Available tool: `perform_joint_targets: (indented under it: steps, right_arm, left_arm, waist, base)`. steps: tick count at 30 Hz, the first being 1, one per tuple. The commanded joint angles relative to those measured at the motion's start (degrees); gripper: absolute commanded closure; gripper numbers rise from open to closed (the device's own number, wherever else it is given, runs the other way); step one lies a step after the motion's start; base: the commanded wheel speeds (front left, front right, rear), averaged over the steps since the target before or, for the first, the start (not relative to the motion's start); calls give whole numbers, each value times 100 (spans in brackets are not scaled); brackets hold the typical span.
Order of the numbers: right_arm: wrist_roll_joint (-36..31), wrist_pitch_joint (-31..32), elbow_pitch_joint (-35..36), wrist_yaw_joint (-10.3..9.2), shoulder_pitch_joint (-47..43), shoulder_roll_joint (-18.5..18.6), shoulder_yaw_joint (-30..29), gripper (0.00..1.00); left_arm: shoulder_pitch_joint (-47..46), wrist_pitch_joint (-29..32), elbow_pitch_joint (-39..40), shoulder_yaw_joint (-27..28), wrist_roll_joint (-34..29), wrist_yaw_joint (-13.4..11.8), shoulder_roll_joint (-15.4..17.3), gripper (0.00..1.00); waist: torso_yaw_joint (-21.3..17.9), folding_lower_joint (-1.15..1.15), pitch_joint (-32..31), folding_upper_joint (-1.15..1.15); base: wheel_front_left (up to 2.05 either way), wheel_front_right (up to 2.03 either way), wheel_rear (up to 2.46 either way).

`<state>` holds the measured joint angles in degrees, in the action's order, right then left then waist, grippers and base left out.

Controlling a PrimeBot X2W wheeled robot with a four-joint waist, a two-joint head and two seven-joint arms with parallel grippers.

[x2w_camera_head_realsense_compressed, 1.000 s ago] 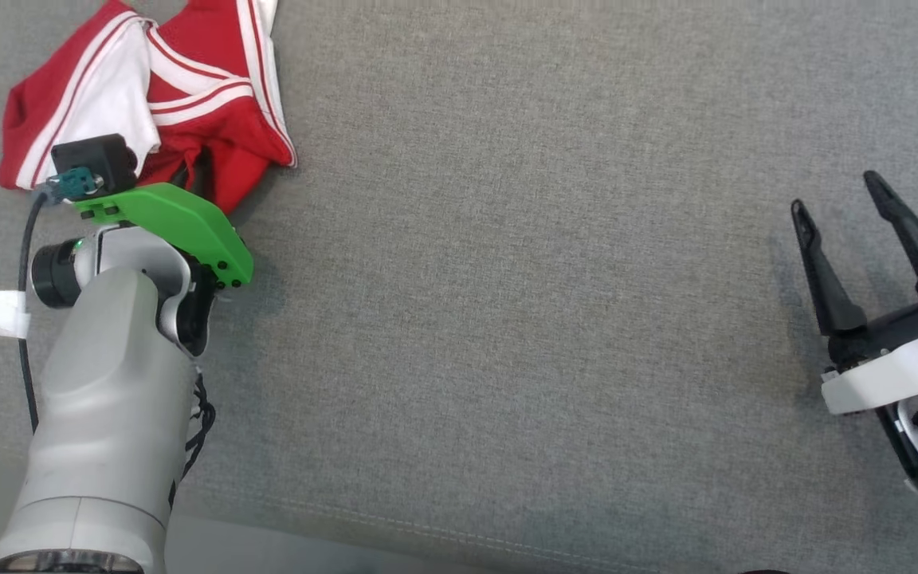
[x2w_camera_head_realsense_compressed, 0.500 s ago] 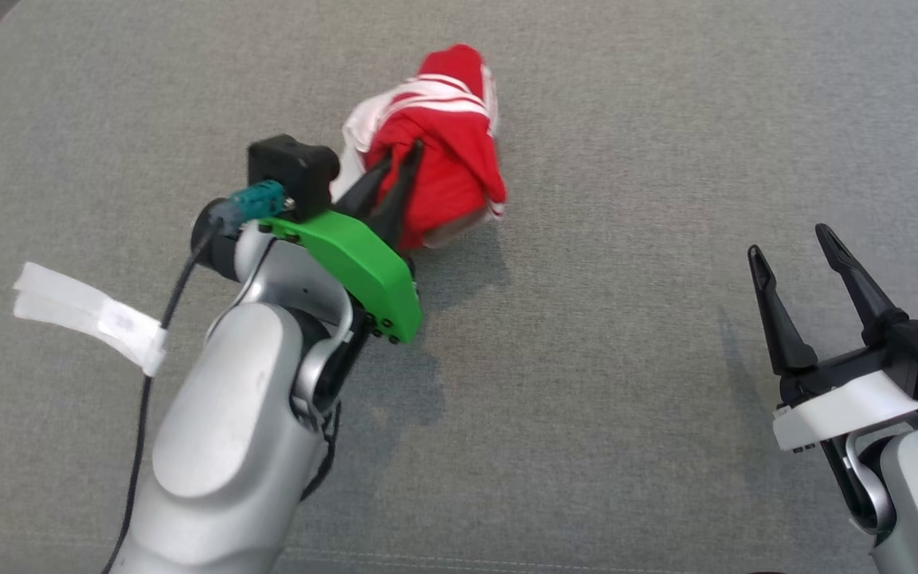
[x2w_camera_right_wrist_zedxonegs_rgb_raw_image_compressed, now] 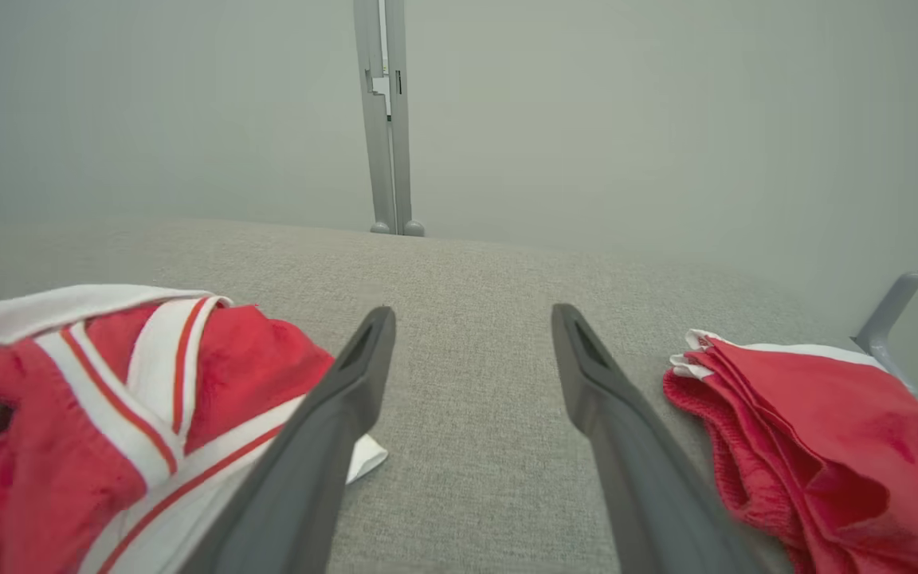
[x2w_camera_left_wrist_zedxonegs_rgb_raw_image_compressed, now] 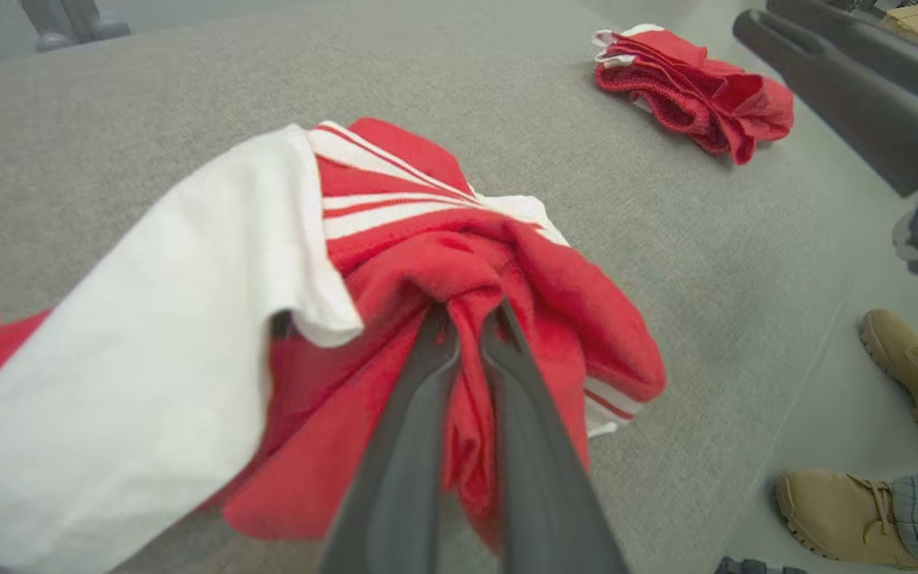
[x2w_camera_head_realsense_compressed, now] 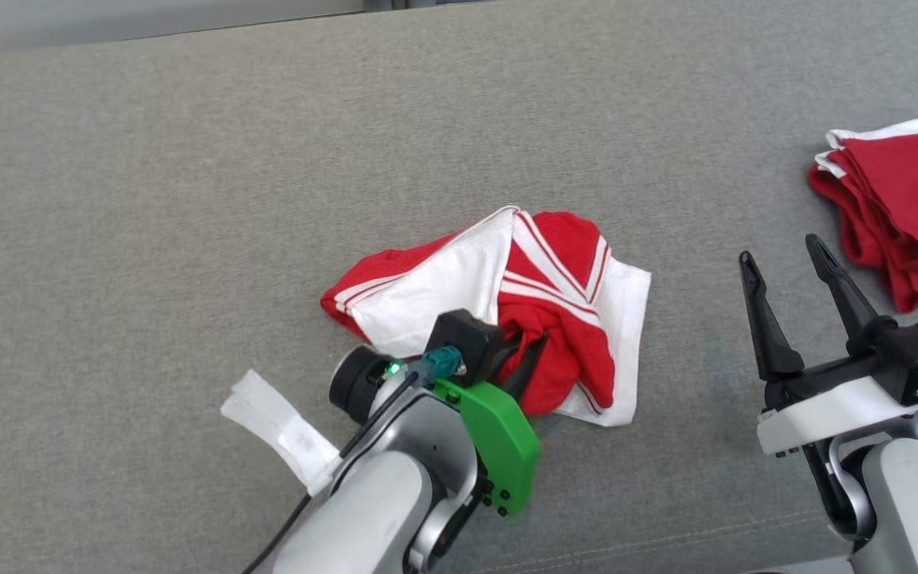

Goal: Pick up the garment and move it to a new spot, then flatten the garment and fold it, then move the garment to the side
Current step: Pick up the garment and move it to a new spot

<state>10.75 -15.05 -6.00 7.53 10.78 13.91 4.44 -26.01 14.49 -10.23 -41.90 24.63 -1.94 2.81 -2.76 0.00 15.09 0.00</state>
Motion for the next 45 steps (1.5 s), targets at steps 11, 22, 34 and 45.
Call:
perform_joint_targets:
  steps: [11,22,34,45]
  right_arm:
    - [-34,-17,-61,-9,-244,-94,-152,0]
    - [-93,-17,3,-8,-553,-237,-258,0]
    - [-362,-17,369,-9,-1537,-493,-667,0]
    - [-543,-17,368,-9,-1855,-650,-1012,0]
  left_arm:
    - [292,-847,-270,-565,626,-533,14,0]
    - [865,-1052,1156,-215,310,-1437,535,0]
    - [2318,-2581,787,978,579,-1841,1591,0]
    - [2881,-2968,29,2028,618,-1330,1641,0]
  waist:
    - [-468,0,-167,0]
    - [-307,0,-512,0]
    - [31,0,-1193,0]
    - [103,0,-1325,0]
  base:
    - [0,0,0]
    - [0,0,0]
    - [0,0,0]
    - [0,0,0]
